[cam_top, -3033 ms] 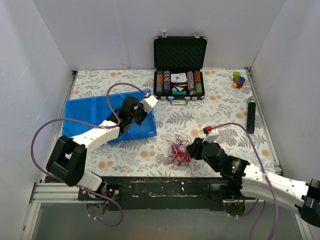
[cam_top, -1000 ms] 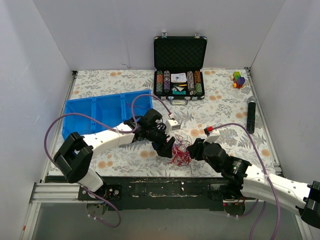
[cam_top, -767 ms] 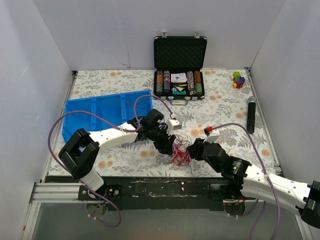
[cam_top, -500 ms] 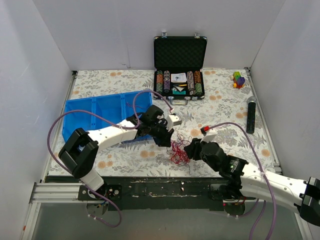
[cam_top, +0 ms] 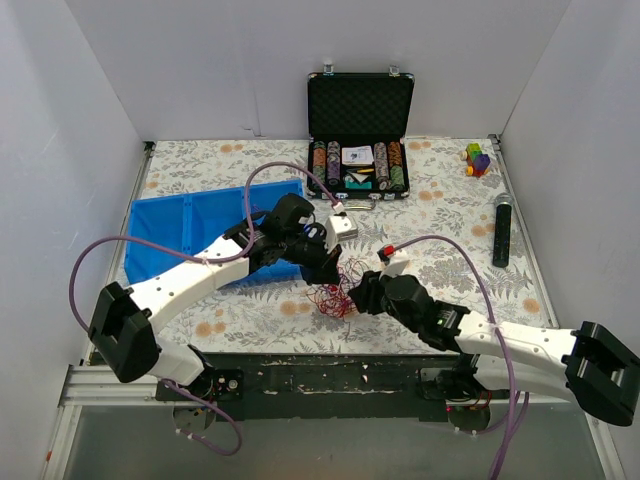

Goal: Untangle the cables

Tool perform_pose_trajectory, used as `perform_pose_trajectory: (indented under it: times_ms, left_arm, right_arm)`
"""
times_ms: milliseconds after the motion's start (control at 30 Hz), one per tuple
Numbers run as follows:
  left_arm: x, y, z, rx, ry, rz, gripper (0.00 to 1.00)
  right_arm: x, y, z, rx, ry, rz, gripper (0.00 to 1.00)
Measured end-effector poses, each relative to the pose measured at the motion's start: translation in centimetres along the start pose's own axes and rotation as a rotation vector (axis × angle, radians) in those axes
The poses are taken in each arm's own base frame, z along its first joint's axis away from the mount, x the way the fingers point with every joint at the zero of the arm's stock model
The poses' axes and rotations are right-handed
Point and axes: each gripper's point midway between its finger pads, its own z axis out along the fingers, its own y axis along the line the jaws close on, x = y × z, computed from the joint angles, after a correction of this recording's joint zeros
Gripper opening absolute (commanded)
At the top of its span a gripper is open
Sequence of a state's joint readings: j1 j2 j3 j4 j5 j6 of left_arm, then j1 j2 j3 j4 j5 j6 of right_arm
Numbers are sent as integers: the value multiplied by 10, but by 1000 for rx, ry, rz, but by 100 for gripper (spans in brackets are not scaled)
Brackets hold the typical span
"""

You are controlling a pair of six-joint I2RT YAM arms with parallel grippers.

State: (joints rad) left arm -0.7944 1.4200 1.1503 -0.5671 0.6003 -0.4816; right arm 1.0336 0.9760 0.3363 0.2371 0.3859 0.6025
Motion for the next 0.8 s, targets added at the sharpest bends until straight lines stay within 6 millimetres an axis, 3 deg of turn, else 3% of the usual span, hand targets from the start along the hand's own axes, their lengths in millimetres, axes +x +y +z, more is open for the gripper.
perform_pose_trajectory:
  times_ms: [267, 333, 400, 433, 600, 800]
  left_arm:
    - [-21, -15, -16, 41, -28, 35, 0]
    - [-22, -17, -17, 48, -29, 37, 0]
    - [-21, -18, -17, 56, -25, 33, 0]
    - [-20, -19, -17, 58, -24, 32, 0]
    - [-30, -21, -24, 50, -29, 49, 0]
    - [-95, -28, -62, -8, -140, 198, 0]
  right_arm:
    - [-10, 13, 6, -44, -31, 15, 44]
    - [-17, 18, 5, -62, -52, 23, 29]
    - [-22, 23, 5, -77, -67, 26, 4]
    - [-24, 24, 5, -80, -71, 27, 1]
    - [-26, 26, 8, -71, -70, 43, 1]
    - [-18, 17, 13, -23, -50, 61, 1]
